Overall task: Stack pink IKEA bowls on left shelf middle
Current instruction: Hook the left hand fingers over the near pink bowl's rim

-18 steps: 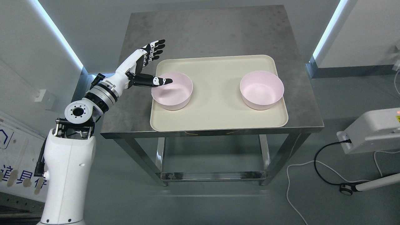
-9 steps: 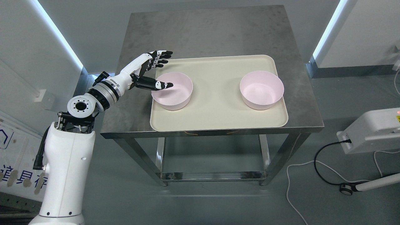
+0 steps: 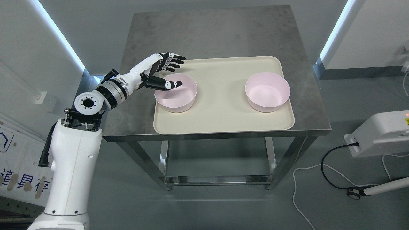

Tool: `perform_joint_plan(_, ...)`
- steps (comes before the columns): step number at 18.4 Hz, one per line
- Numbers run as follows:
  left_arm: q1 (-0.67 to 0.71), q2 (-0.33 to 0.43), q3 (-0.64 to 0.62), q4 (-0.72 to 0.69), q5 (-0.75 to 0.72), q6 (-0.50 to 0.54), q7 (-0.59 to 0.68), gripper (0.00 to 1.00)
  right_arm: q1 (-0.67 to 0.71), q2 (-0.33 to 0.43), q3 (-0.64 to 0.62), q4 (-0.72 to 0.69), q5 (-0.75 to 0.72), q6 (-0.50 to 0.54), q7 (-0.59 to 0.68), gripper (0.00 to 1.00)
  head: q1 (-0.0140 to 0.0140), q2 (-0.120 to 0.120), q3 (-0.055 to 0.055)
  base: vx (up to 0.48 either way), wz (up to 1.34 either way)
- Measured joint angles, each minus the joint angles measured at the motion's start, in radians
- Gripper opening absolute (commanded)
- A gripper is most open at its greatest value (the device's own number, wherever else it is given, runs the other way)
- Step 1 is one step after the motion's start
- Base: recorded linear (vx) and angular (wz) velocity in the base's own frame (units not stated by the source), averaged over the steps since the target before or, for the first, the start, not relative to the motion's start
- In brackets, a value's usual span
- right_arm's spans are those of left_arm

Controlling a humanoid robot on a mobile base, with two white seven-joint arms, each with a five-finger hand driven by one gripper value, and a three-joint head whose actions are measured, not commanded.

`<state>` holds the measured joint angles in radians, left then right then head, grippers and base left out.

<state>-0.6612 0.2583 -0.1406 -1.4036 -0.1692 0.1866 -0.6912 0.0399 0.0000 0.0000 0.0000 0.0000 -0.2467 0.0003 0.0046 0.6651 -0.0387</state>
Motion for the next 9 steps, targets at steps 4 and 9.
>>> perform_joint_plan(4, -0.007, -0.005, -0.020, 0.009, -0.041, 0.003, -0.002, 0.54, 0.000, 0.000, 0.000, 0.000, 0.000, 0.000, 0.000, 1.00, 0.0000, 0.000, 0.000, 0.000, 0.00)
perform_joint_plan(9, -0.011, -0.006, -0.039, 0.018, -0.091, -0.010, -0.002, 0.45, 0.000, 0.000, 0.000, 0.000, 0.000, 0.000, 0.000, 1.00, 0.0000, 0.000, 0.000, 0.000, 0.00)
